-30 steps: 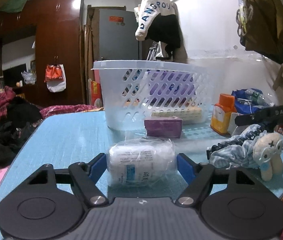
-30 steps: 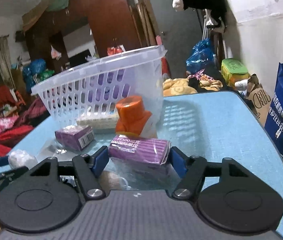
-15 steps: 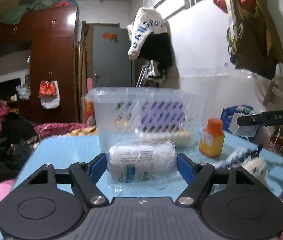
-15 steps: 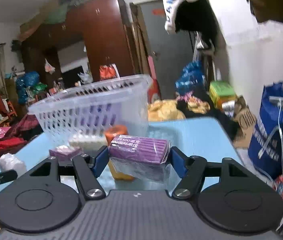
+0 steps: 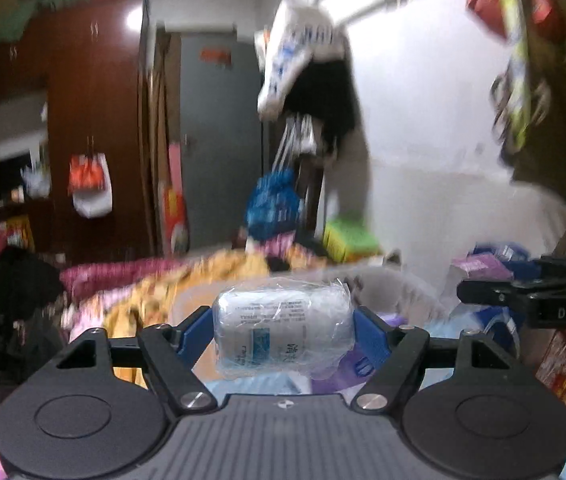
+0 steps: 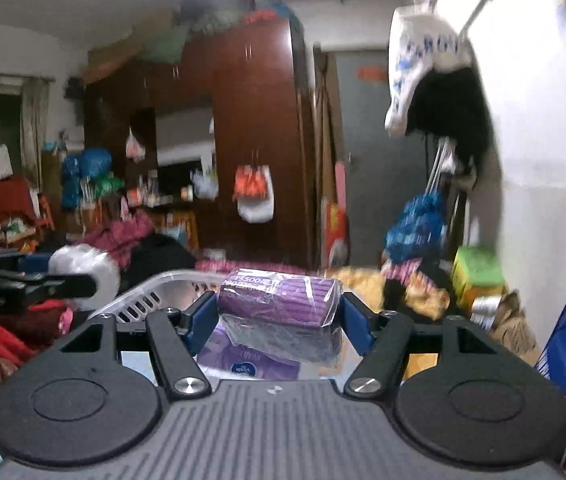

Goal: Organize objects
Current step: 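Lower the roll and soap bar into the basket and open both tools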

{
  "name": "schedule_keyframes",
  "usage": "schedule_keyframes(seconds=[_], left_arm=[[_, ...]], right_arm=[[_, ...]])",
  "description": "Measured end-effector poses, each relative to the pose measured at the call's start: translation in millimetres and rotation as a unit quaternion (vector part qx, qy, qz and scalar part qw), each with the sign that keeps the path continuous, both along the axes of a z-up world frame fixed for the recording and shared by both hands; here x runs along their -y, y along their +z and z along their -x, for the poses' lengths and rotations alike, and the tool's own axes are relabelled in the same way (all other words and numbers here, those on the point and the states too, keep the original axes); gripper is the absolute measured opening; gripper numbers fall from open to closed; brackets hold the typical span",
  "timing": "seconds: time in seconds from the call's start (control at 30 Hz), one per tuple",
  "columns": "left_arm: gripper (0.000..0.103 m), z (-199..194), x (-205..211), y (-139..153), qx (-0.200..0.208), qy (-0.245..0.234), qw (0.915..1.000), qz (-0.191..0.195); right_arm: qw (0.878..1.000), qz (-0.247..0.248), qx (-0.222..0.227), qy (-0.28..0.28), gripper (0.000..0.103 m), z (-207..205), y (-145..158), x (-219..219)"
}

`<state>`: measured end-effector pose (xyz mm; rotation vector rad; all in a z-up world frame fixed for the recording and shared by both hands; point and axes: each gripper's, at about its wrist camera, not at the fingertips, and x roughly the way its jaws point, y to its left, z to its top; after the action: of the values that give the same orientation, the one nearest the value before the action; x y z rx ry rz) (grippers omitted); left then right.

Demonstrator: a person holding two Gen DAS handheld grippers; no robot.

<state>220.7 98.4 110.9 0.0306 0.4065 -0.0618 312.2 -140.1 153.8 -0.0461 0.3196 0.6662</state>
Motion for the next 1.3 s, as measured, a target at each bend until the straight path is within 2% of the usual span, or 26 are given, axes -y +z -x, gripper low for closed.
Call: schedule_keyframes(seconds=[0.07, 0.23, 0.33, 0.67, 0.8, 0.83, 0.9, 1.1, 1.17, 1.23, 1.3], left_arm=[[0.079, -19, -1, -7, -0.030, 0.009, 0.9994, -0.015], [0.079, -44, -7, -21, -0.071, 0.006, 0.9974, -0.010], [0.078, -50, -8, -28, -0.079, 0.006, 0.9968, -0.005], [0.078, -54, -5, -45, -0.090, 0.001, 0.9960, -0.004], [0.080, -45, -4, -47, -0.062, 0.001, 0.9980, -0.014], [0.086, -41, -5, -46, -0.052, 0.000, 0.9986, -0.009], [0.093, -32, -6, -44, -0.035, -0.004, 0.9994, 0.008], [0.096, 25, -3, -49, 0.022, -0.007, 0.9994, 0.026], [0.101, 48, 0, -57, 0.038, -0.009, 0.9988, 0.029], [0.103, 65, 5, -71, 0.036, -0.007, 0.9988, 0.032], [0.103, 68, 11, -84, 0.017, -0.006, 0.9994, 0.029]], right_arm=[[0.999, 0.016, -0.030, -0.004, 0.069, -20, -6, -11], [0.996, 0.014, -0.085, 0.012, 0.069, -47, -22, -19], [0.995, 0.032, -0.093, 0.017, 0.069, -48, -29, -21], [0.992, 0.045, -0.110, 0.036, 0.069, -40, -30, -20], [0.993, 0.057, -0.103, 0.029, 0.071, -39, -31, -22], [0.994, 0.053, -0.097, 0.025, 0.075, -38, -30, -20], [0.996, 0.038, -0.083, 0.023, 0.102, -34, -26, -14], [0.999, -0.035, -0.032, 0.027, 0.103, 2, -24, 35], [0.998, -0.055, -0.024, 0.027, 0.103, 14, -30, 51], [0.997, -0.060, -0.025, 0.027, 0.103, 23, -45, 67], [0.998, -0.055, -0.039, 0.018, 0.103, 26, -61, 73]])
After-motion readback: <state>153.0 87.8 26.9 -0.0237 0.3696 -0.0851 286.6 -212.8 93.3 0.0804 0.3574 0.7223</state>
